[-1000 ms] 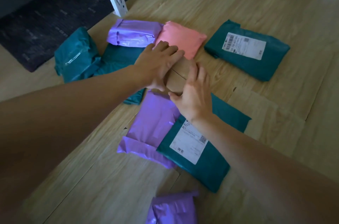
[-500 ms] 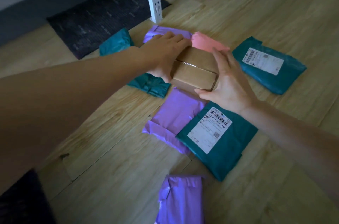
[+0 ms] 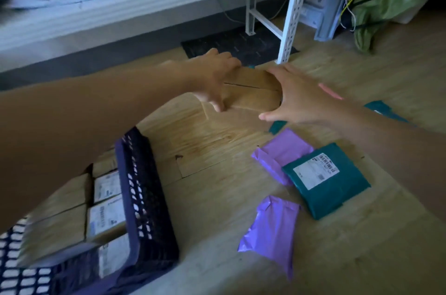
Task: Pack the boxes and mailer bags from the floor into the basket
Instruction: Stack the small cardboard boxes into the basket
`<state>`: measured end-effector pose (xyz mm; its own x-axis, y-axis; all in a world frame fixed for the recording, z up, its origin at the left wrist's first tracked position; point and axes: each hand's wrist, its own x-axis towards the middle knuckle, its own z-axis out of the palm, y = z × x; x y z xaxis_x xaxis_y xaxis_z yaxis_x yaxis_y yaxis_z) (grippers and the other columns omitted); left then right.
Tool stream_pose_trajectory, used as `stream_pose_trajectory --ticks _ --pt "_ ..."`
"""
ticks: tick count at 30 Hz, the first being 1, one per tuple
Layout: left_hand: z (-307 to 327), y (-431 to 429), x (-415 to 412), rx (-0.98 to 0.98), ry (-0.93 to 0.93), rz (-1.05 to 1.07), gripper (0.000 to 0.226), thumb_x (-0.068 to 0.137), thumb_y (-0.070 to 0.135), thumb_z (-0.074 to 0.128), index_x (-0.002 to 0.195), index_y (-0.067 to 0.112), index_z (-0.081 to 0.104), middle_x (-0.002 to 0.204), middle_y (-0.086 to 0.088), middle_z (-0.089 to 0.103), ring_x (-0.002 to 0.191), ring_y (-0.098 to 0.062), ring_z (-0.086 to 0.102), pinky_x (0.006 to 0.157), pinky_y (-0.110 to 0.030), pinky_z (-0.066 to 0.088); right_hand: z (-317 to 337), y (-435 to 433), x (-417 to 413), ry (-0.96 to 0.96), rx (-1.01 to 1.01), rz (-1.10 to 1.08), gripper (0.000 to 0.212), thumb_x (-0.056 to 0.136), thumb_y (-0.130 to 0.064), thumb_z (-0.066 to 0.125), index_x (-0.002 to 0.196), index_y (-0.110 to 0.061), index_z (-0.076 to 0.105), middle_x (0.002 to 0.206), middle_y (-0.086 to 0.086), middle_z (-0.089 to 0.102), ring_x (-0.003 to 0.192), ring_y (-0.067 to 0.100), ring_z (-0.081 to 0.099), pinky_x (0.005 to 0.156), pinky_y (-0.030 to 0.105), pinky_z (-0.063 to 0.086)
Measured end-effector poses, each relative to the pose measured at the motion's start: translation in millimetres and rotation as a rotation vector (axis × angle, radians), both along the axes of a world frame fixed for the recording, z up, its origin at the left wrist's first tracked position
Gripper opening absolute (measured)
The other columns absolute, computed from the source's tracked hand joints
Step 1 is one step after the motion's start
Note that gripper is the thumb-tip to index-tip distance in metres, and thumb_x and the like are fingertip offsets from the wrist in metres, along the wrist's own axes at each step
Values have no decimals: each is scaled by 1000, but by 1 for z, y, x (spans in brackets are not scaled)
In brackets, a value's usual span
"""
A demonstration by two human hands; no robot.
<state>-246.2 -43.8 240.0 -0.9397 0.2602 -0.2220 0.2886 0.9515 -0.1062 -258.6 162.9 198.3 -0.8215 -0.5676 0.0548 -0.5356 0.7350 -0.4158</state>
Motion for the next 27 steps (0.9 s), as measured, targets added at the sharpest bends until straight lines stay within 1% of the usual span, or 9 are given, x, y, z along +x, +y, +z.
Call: stream_pose_trajectory --ticks 4,8,11,15,18,20,22,25,27 --pt "34 -42 71 41 34 105 105 58 49 82 143 25 26 136 2 39 124 -24 33 100 -41 40 37 -43 43 21 34 111 105 66 -41 81 149 -15 22 146 0 30 130 20 39 93 23 31" --pt "54 -81 144 19 53 196 105 59 43 83 144 22 26 140 0 37 126 -25 32 103 -41 36 59 -91 95 9 38 216 105 65 -39 82 148 -14 24 145 1 31 132 21 36 107 33 34" --pt "56 -109 187 18 38 255 103 59 40 84 144 21 27 139 -1 36 127 -26 31 103 -45 38 61 -122 132 -5 35 267 100 65 -38 82 146 -14 27 141 2 34 128 22 39 105 39 38" --pt "46 -148 244 -43 13 291 99 57 48 82 138 20 33 134 0 42 122 -26 36 102 -43 39 49 -166 179 -37 40 321 97 64 -39 82 144 -15 32 139 0 37 125 20 41 102 36 40" --pt "31 -177 283 -41 -21 355 99 56 51 81 138 20 34 131 -1 43 118 -26 37 101 -42 39 35 -201 210 -101 17 380 97 63 -34 84 143 -15 33 139 1 38 127 19 39 104 36 38" --pt "19 -194 306 -19 -31 393 100 58 49 82 140 21 32 132 -1 43 120 -25 37 102 -40 37 26 -220 227 -131 28 405 100 65 -30 84 146 -14 28 143 1 35 131 18 36 108 34 35" --pt "6 -209 326 15 -44 432 106 58 48 82 144 22 26 133 1 43 120 -24 36 100 -39 37 15 -239 240 -149 78 433 105 66 -33 84 149 -13 22 148 0 29 135 17 33 109 33 33" --pt "-15 -228 350 52 -83 476 109 58 46 82 145 23 21 137 1 39 121 -24 34 101 -39 37 -5 -262 254 -164 166 472 113 64 -44 83 150 -15 16 152 -4 22 137 18 32 110 38 35" --pt "-30 -240 361 65 -113 508 109 59 46 82 145 21 21 139 0 37 126 -25 31 104 -41 36 -17 -275 262 -190 192 499 114 64 -45 83 151 -17 14 154 -5 19 138 19 32 110 40 35"
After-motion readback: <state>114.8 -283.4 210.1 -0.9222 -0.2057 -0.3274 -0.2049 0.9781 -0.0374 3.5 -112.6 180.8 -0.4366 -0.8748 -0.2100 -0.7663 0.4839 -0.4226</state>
